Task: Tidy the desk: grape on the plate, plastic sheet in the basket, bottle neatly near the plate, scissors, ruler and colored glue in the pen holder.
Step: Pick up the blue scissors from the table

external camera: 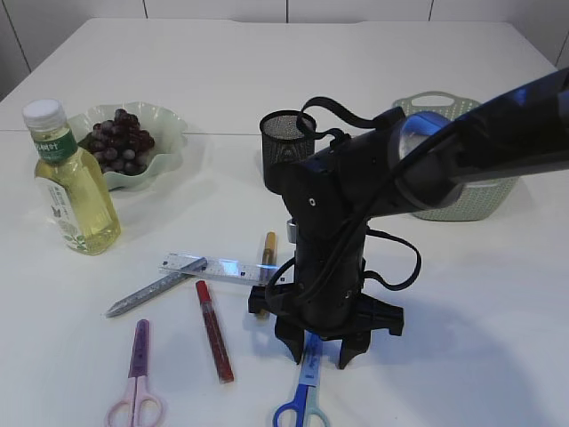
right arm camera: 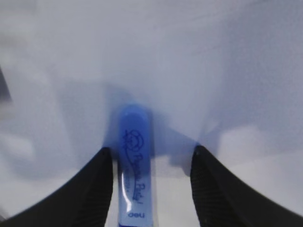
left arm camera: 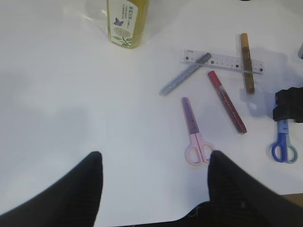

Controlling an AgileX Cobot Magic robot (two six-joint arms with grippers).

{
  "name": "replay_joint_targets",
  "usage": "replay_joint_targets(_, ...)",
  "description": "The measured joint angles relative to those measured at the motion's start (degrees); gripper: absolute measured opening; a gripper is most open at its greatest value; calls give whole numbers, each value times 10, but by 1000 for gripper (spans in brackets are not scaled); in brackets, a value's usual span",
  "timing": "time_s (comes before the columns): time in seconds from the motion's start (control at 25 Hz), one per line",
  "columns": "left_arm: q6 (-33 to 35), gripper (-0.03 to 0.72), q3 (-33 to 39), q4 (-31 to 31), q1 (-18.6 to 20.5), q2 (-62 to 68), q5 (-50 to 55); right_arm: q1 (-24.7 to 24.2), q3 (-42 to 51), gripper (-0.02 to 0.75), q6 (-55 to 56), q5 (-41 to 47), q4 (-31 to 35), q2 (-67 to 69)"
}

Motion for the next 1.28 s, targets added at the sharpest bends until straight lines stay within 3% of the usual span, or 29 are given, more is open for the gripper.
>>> replay_joint_targets(1.28,0,489,0,1,0,0,27,0,0,421,0,1,0,0)
